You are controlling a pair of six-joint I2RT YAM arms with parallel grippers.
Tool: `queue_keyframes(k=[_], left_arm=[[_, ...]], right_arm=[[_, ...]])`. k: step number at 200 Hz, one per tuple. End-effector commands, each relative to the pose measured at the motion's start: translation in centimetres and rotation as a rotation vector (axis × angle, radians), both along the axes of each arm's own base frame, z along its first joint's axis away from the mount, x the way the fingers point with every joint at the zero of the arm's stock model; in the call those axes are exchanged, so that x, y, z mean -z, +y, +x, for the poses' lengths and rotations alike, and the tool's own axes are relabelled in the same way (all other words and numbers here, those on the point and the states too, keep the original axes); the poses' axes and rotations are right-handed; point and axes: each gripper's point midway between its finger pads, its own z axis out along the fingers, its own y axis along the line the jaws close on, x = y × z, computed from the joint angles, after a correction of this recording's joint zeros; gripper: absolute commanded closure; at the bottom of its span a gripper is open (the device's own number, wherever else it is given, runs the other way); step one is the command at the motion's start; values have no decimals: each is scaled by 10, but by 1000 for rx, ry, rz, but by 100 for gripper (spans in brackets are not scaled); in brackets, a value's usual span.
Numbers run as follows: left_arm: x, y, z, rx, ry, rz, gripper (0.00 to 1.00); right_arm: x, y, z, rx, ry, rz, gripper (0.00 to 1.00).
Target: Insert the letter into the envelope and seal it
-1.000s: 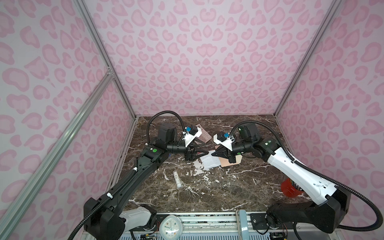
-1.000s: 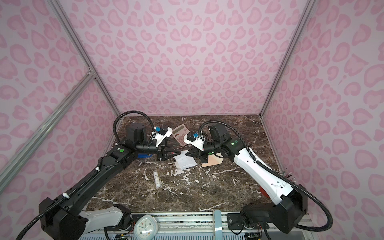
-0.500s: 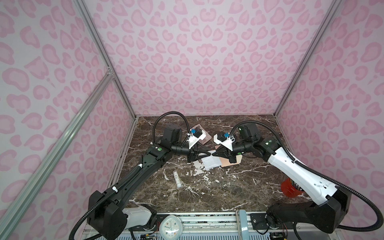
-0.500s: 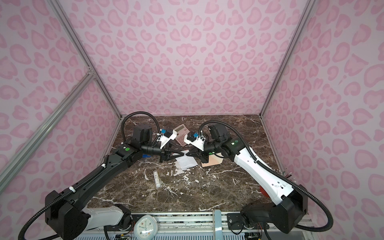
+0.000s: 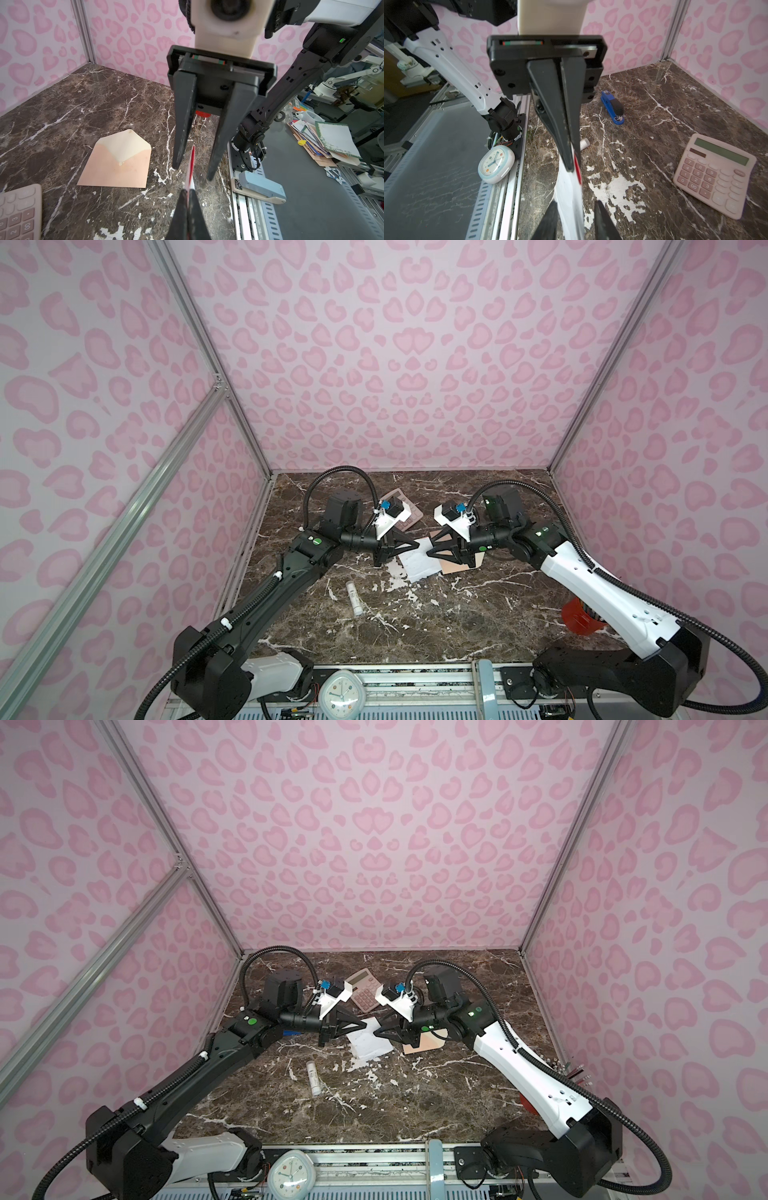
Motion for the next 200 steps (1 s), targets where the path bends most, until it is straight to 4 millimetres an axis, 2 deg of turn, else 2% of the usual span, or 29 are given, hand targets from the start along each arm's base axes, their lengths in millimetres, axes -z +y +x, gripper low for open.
queue_keyframes(k=[1, 33, 77, 99, 117, 129, 142, 156, 200], left_arm=[[-3, 0, 2, -10, -32, -10, 96], [-7, 0, 3, -23, -37, -36, 96], [-11, 1, 5, -45, -47, -56, 96], [-13, 1, 6, -53, -52, -63, 96], [-14, 2, 7, -63, -60, -67, 96], [-16, 2, 7, -66, -66, -73, 96], [-16, 2, 8, -67, -66, -76, 96], [-17, 2, 8, -65, -65, -76, 96], [-16, 2, 9, -73, -70, -74, 96]], right_arm=[[-27, 8, 2, -6, 34, 131, 68], [-37, 12, 6, -5, 61, 190, 71], [-34, 14, 8, -15, 79, 197, 81], [-29, 14, 8, -13, 87, 189, 81], [-25, 14, 8, -8, 98, 181, 73], [-21, 14, 9, -4, 107, 175, 73], [-21, 14, 9, -3, 107, 175, 81], [-21, 15, 11, -3, 107, 177, 100], [-21, 16, 12, -2, 112, 178, 98]])
